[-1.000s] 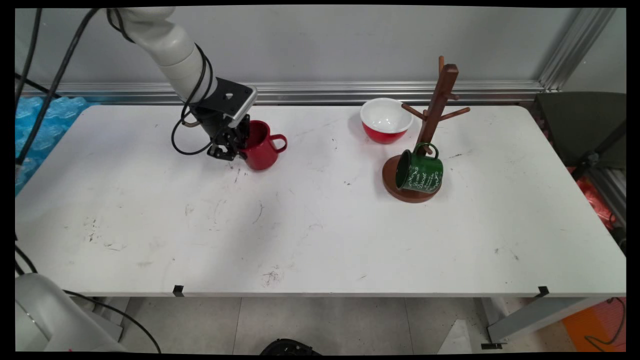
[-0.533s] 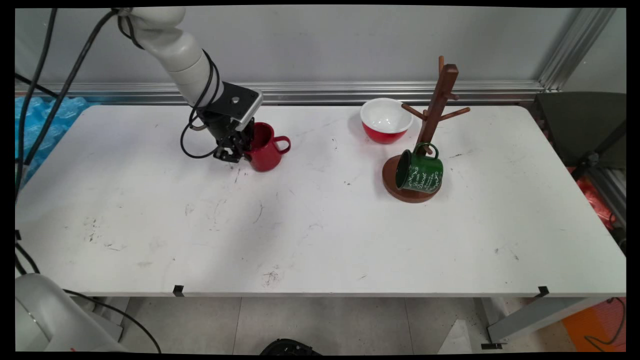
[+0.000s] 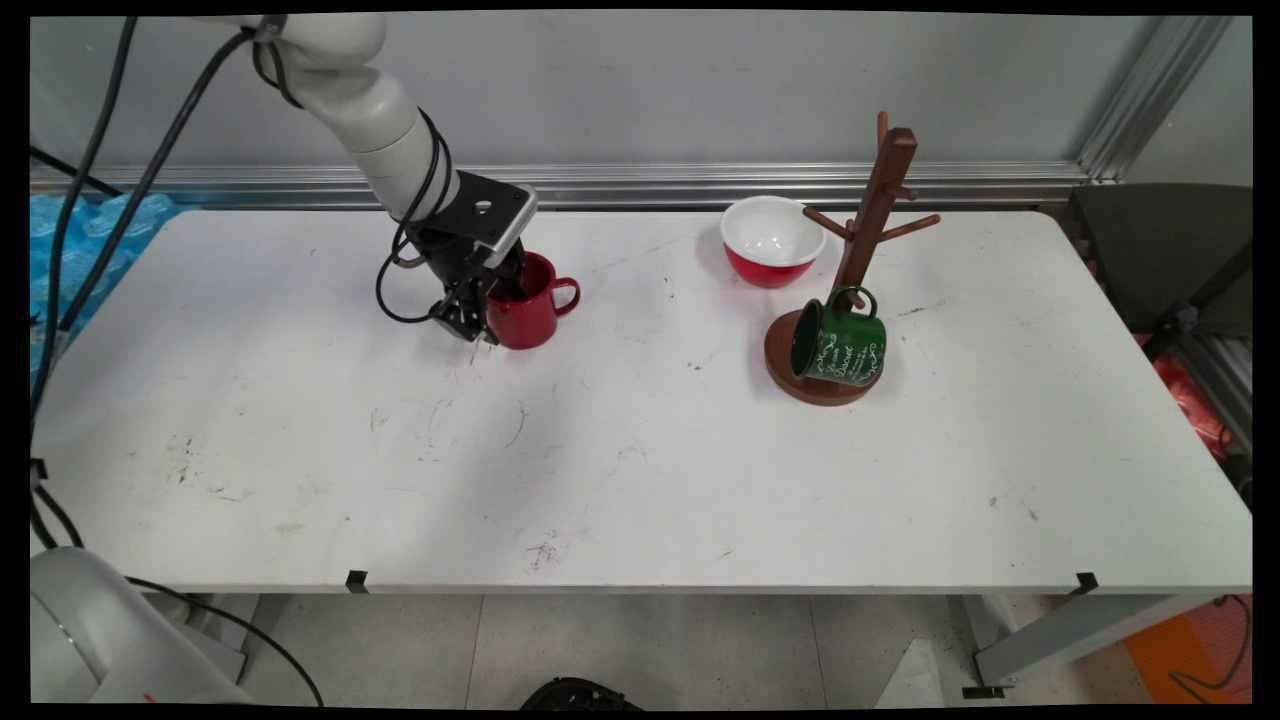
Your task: Place the picked object on the table
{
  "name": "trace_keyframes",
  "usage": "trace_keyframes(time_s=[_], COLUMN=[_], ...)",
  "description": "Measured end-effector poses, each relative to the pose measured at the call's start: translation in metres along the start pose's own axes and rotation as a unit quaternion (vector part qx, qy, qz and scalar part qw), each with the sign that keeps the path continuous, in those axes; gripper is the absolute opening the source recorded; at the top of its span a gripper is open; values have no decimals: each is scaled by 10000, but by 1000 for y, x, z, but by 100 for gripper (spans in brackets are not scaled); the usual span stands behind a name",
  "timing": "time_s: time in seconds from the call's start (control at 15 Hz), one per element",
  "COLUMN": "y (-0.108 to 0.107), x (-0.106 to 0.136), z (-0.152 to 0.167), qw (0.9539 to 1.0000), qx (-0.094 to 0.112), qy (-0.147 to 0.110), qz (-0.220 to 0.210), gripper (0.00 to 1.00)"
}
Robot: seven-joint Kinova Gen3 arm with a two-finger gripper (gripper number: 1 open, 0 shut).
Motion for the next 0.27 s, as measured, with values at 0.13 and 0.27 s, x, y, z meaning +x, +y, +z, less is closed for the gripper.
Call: trace_keyframes(time_s=[0.13,0.27], y=[-2,-3], x=[2,4], z=[0,0], qw=[10000,10000], qx=[23,56], qy=[15,34], qz=[-1,-5], gripper=[100,100])
